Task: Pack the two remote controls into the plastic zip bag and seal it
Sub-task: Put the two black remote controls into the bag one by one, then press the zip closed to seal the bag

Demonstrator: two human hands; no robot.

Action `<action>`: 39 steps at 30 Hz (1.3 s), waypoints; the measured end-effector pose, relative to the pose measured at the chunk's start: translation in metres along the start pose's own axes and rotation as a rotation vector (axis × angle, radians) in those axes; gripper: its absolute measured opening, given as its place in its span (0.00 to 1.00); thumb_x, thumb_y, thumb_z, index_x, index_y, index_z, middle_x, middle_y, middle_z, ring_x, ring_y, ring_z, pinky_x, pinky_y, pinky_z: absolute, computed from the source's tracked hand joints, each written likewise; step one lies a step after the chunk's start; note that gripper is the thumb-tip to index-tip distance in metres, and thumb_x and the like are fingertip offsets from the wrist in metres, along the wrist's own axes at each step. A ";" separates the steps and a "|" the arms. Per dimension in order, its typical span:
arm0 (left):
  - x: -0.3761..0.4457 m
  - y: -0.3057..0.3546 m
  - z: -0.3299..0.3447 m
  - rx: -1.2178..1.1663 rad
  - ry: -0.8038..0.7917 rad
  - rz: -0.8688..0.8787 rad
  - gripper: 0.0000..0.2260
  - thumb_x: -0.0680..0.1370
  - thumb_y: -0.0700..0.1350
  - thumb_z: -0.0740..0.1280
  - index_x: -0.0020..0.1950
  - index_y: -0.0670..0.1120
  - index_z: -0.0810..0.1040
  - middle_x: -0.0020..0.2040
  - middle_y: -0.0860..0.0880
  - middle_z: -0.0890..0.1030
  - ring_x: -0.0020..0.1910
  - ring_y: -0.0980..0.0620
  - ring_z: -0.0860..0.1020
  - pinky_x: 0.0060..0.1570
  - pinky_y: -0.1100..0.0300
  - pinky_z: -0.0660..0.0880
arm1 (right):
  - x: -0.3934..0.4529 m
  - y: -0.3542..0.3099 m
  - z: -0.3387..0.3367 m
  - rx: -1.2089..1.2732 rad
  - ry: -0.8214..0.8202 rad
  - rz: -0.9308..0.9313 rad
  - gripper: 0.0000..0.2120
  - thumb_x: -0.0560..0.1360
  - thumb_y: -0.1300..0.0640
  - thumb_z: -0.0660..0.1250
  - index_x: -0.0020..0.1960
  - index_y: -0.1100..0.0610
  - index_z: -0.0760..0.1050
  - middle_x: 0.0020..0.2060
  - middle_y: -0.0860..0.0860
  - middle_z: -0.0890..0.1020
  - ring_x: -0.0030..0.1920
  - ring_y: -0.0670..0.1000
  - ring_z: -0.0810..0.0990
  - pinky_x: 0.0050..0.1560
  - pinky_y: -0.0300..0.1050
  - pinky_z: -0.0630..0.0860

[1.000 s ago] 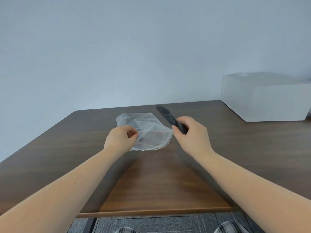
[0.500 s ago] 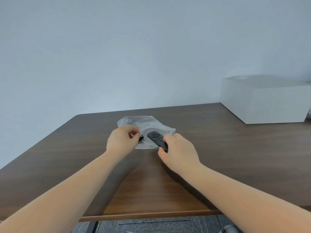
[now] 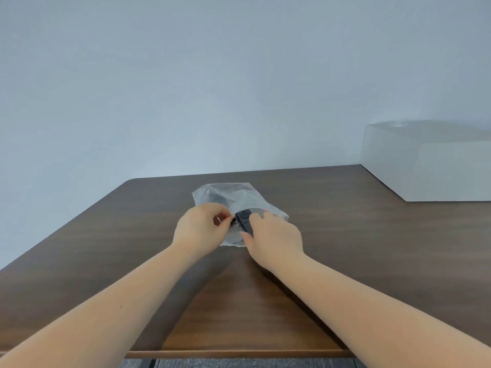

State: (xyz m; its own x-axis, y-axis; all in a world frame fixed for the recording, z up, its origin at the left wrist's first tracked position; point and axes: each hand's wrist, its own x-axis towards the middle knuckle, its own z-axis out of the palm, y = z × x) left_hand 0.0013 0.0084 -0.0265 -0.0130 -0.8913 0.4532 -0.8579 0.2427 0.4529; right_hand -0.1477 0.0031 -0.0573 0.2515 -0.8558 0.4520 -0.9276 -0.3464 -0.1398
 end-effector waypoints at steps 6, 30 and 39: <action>-0.004 -0.009 0.009 0.023 -0.007 0.043 0.05 0.74 0.46 0.64 0.42 0.51 0.80 0.39 0.57 0.79 0.42 0.53 0.77 0.42 0.59 0.72 | -0.017 0.017 -0.013 -0.012 -0.070 -0.178 0.16 0.79 0.51 0.55 0.44 0.59 0.76 0.45 0.56 0.81 0.47 0.58 0.78 0.36 0.44 0.66; -0.013 -0.034 0.016 0.043 0.026 0.055 0.06 0.74 0.48 0.66 0.49 0.52 0.79 0.41 0.59 0.78 0.40 0.56 0.71 0.41 0.61 0.67 | 0.041 0.012 0.039 0.090 -0.238 -0.067 0.11 0.74 0.62 0.56 0.52 0.58 0.74 0.50 0.56 0.80 0.50 0.58 0.77 0.44 0.49 0.72; -0.017 -0.052 0.019 0.028 -0.113 0.072 0.23 0.61 0.68 0.65 0.49 0.57 0.79 0.45 0.64 0.79 0.48 0.60 0.72 0.45 0.62 0.73 | 0.025 0.025 0.028 0.240 -0.277 -0.067 0.11 0.74 0.59 0.54 0.47 0.58 0.75 0.48 0.54 0.81 0.50 0.57 0.77 0.47 0.49 0.74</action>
State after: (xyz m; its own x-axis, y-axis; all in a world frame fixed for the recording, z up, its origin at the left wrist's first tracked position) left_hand 0.0364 0.0035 -0.0724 -0.1310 -0.9098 0.3937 -0.8665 0.2981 0.4004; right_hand -0.1565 -0.0378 -0.0736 0.4053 -0.8883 0.2159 -0.8234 -0.4574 -0.3358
